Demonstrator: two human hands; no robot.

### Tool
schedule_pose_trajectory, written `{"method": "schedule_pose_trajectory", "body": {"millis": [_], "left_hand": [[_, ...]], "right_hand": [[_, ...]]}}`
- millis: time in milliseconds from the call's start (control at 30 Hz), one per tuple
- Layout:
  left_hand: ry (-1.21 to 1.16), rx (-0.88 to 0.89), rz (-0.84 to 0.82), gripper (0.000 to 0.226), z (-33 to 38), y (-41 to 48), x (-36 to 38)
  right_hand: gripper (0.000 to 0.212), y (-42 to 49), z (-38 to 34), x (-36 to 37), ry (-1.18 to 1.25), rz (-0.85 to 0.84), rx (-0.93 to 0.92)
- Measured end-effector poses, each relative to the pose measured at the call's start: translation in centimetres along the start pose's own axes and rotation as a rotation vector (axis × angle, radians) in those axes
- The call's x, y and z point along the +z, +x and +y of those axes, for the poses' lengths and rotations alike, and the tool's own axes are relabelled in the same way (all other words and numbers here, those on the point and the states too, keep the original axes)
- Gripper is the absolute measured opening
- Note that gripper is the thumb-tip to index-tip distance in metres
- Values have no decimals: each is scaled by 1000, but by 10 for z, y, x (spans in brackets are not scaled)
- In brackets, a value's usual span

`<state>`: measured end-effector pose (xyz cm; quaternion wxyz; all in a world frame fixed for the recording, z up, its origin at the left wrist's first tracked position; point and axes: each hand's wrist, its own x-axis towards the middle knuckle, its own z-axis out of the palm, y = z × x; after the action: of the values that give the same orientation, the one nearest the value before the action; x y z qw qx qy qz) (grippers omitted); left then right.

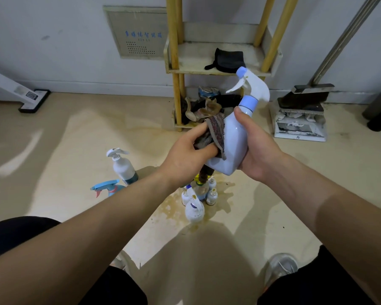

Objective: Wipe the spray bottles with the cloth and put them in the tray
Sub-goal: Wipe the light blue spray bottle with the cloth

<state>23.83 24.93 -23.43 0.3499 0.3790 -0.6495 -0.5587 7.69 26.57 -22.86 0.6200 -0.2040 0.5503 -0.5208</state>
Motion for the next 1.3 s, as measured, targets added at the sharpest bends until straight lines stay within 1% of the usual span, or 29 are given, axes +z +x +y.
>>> {"method": "schedule_pose_trajectory", "body": {"millis": [67, 133, 200, 267, 333, 433, 533, 600, 667, 800, 900, 967, 1067, 1200, 1300], "left_hand": [[-123, -110, 33, 29, 1, -1, -1], [-296, -283, 84, 22, 1, -3, -3], [-474, -422, 120, 29, -1, -6, -7], [-594, -455, 153, 35, 0, -9, -11], [-682, -494, 213, 36, 0, -10, -16], [-705, -589, 277, 33, -1, -13, -26], [-566, -591, 304, 25, -3, -16, -38], [-433, -558, 339, 21, -5, -19, -49], [-283, -515, 343, 27, -7, -25, -62], [169, -423, 306, 28, -7, -39, -99], [456, -460, 207, 27, -10, -48, -132], [551, -500, 171, 27, -13, -53, -152], [600, -532, 124, 24, -15, -56, -174], [725, -549, 39, 23, -18, -51, -202], [870, -530, -36, 26, -20, -42, -225]], "right_hand": [[52, 2, 2, 3, 25, 37, -32], [55, 5, 6, 9, 79, 64, -73], [55, 6, 7, 16, 131, 83, -88], [53, 6, 7, 23, 164, 76, -106], [49, 7, 9, 32, 167, 66, -152], [32, 11, 15, 47, 34, 62, -311], [21, 14, 22, 60, -67, 67, -405], [23, 18, 24, 66, -124, 77, -445], [23, 23, 27, 70, -173, 82, -462], [22, 32, 36, 78, -277, 49, -445], [28, 41, 44, 89, -392, 17, -442], [31, 50, 52, 97, -478, 8, -437], [26, 71, 70, 109, -584, 35, -421], [22, 113, 111, 127, -754, 44, -320], [30, 147, 147, 137, -876, 50, -268]]}}
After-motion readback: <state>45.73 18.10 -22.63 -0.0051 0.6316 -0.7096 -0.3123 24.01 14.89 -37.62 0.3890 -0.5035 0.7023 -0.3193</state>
